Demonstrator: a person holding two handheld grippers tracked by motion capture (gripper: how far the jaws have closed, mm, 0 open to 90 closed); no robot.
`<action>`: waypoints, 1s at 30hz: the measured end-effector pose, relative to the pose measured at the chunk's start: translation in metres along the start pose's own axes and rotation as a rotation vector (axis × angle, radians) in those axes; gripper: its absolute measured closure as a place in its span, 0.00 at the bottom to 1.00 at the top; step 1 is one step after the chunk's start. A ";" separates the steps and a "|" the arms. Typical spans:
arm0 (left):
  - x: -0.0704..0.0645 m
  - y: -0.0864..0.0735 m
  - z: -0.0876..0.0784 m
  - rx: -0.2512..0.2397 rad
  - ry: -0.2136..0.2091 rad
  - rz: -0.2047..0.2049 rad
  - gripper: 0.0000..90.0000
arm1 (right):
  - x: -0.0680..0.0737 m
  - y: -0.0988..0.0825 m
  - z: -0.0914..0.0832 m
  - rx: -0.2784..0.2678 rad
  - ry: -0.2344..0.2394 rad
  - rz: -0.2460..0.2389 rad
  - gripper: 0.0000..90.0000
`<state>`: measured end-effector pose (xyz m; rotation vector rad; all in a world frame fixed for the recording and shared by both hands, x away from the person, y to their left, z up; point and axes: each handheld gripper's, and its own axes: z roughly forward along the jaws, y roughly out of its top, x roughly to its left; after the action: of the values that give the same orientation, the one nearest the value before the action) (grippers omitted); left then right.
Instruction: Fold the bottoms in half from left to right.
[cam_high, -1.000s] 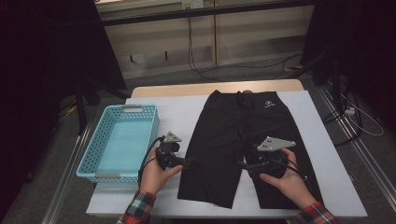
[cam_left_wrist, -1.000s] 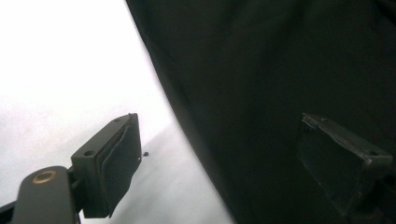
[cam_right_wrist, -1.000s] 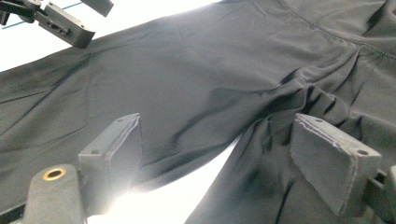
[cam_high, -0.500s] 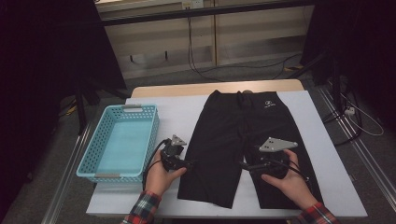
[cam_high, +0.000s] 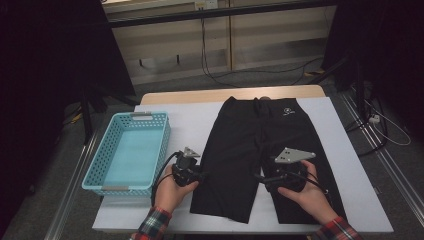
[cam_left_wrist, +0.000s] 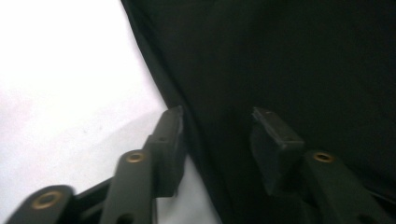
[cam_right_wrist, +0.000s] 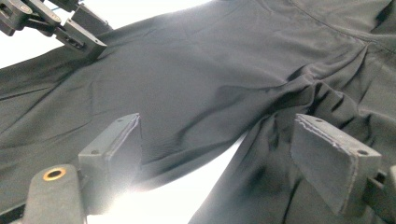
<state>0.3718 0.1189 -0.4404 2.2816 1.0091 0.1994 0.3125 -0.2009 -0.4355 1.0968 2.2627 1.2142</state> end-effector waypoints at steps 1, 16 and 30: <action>-0.001 0.000 0.000 0.003 -0.006 -0.006 0.65 | 0.000 0.000 0.000 -0.001 0.001 -0.001 0.19; -0.002 0.002 -0.002 0.002 -0.103 -0.068 0.98 | 0.000 0.002 0.000 -0.010 -0.002 0.000 0.19; -0.011 0.013 -0.008 -0.039 -0.165 -0.044 0.99 | -0.007 0.009 0.006 -0.045 -0.032 0.052 0.17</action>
<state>0.3691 0.1087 -0.4248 2.1986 0.9604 0.0122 0.3242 -0.1999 -0.4321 1.1559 2.1852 1.2531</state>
